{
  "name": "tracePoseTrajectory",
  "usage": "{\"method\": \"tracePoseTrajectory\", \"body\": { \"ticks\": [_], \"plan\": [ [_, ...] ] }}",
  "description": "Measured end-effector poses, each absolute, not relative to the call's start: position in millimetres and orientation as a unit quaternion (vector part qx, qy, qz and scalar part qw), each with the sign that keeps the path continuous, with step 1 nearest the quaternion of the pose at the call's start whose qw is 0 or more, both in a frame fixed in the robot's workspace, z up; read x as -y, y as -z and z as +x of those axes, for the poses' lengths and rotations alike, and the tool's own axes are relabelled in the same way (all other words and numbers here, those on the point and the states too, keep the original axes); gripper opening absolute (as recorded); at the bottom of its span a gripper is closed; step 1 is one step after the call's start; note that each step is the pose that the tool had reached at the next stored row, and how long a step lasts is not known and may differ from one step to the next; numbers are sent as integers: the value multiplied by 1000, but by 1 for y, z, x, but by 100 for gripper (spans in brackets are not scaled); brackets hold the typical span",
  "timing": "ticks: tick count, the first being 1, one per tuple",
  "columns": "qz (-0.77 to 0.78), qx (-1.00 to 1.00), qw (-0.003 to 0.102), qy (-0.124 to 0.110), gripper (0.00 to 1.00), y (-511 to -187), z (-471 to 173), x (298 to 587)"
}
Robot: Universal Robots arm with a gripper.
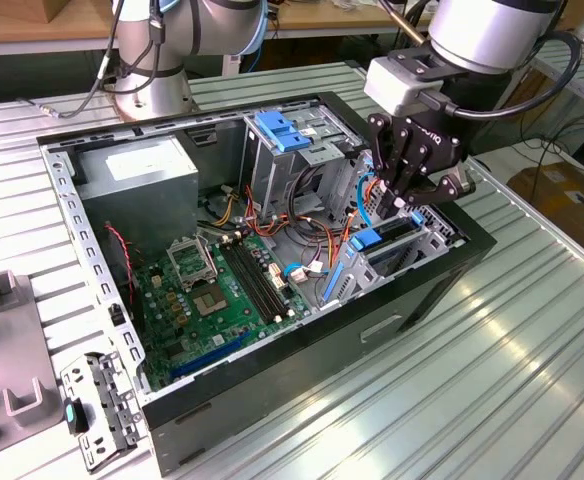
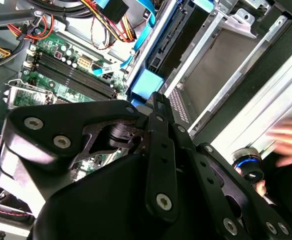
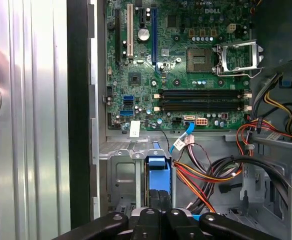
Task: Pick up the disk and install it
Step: 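Insert the first disk wire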
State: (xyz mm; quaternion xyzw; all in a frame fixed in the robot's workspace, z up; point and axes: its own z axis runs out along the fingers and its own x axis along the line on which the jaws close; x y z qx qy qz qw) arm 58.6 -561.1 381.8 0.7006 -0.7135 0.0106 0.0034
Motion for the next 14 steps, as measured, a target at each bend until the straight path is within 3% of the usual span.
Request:
{"method": "tracePoseTrajectory", "body": {
  "ticks": [14],
  "plan": [
    [726, 688, 3, -11, 11, -382, 61, 561]
  ]
}}
